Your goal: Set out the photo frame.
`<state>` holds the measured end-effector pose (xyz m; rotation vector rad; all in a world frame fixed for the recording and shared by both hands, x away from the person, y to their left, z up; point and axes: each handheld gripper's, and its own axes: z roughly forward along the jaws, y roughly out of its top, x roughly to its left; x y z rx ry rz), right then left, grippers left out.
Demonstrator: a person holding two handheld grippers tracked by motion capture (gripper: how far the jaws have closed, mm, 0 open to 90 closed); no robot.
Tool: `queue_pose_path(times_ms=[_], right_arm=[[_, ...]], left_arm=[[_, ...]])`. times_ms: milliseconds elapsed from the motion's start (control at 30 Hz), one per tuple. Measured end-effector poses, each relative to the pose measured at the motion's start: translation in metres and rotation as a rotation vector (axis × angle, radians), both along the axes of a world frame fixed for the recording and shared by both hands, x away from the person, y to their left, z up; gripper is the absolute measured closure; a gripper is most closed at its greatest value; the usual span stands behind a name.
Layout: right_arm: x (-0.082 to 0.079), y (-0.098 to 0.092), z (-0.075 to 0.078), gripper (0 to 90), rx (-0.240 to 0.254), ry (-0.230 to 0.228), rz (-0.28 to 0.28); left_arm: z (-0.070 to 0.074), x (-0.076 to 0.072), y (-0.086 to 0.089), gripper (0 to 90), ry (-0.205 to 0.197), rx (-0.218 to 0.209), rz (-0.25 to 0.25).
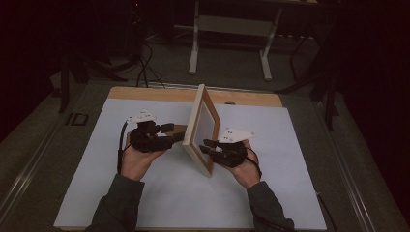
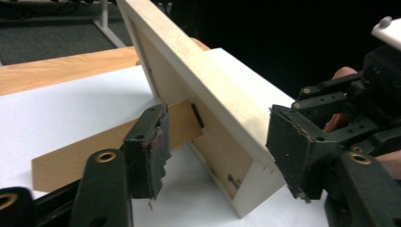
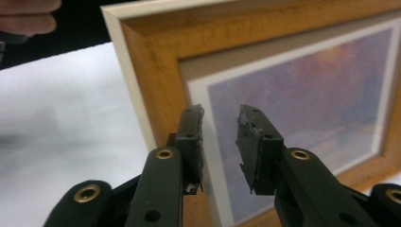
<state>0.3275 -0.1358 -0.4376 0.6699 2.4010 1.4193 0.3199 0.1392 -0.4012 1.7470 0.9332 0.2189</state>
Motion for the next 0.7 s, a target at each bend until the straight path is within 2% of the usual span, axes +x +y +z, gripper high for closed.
queue_pose_path(times_ms=[133, 267, 533, 700], right_arm=[[0.002, -0.009, -0.002, 68.7, 0.004, 0.011, -0.03], [0.003, -0.017, -0.003, 67.9, 0.015, 0.018, -0.056], [0.004, -0.024, -0.003, 67.7, 0.03, 0.023, -0.077], [0.004, -0.025, -0.004, 67.5, 0.032, 0.024, -0.086]], left_arm=[[0.003, -0.002, -0.007, 33.9, -0.01, 0.008, 0.01], [0.006, -0.004, -0.012, 27.9, -0.021, -0.005, 0.024], [-0.002, -0.008, -0.036, 21.9, -0.042, 0.07, 0.03], [-0.006, -0.008, -0.047, 18.0, -0.036, 0.116, 0.038]])
